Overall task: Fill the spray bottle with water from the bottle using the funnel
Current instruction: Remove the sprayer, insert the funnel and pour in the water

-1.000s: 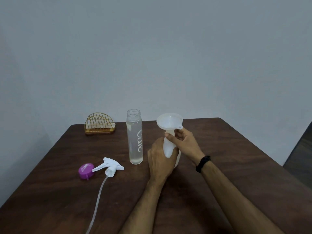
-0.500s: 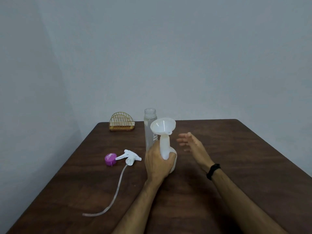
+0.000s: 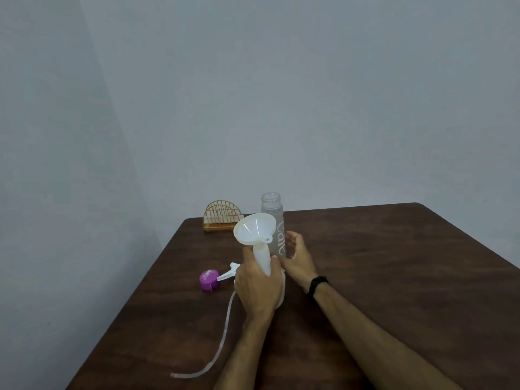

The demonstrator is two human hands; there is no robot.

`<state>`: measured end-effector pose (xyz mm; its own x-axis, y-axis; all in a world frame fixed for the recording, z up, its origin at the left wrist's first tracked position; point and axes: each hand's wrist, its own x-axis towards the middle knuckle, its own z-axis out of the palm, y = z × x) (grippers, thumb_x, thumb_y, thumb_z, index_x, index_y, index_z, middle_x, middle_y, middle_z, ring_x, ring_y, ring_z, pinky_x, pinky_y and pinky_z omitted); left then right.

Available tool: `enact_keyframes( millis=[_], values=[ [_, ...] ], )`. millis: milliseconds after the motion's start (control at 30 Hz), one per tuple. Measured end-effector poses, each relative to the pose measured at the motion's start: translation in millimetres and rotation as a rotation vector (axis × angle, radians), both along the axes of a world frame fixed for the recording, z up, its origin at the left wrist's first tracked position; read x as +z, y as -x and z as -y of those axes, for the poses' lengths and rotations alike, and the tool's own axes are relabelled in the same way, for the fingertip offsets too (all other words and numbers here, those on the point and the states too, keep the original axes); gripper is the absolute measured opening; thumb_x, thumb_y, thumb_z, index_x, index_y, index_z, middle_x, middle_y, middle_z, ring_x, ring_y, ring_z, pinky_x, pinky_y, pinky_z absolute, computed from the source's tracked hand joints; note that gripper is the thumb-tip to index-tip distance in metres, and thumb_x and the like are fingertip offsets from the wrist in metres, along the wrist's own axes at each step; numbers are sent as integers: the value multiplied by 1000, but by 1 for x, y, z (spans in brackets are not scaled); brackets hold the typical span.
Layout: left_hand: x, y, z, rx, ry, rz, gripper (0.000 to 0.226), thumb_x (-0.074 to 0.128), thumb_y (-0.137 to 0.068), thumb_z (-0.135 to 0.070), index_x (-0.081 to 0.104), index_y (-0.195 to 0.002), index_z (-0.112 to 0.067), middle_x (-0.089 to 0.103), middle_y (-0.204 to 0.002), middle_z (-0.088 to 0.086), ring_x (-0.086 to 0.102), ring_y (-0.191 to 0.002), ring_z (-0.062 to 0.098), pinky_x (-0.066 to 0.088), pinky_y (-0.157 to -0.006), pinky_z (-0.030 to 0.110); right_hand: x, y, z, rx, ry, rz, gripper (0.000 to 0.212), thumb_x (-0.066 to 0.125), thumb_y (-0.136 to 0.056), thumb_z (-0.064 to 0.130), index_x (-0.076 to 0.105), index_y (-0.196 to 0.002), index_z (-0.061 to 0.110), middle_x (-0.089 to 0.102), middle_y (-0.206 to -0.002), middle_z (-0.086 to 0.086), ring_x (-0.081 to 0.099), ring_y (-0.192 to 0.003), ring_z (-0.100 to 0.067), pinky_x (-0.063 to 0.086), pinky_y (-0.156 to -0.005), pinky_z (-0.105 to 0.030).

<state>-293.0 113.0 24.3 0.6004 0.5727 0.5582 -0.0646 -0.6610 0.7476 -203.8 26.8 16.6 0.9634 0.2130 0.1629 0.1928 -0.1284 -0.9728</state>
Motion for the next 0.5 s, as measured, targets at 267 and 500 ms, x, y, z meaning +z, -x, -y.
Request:
enact_keyframes(
  millis=[267, 500],
  values=[
    [-1, -7, -1, 17, -55, 91, 62, 39, -87, -67, 54, -119, -17, 69, -106, 5, 64, -92, 20, 48, -76, 31, 11, -21, -15, 78, 43, 116, 57, 81, -76, 14, 55, -127, 23, 69, -114, 7, 66, -106, -9, 56, -94, -34],
    [-3, -10, 3, -1, -77, 123, 57, 35, -93, -66, 47, -128, -23, 70, -108, 4, 67, -93, 21, 52, -78, 35, 7, -19, 27, 6, 86, 185, 67, 88, -67, 40, 53, -123, 32, 68, -108, 13, 65, -100, 0, 54, -84, -21]
  ],
)
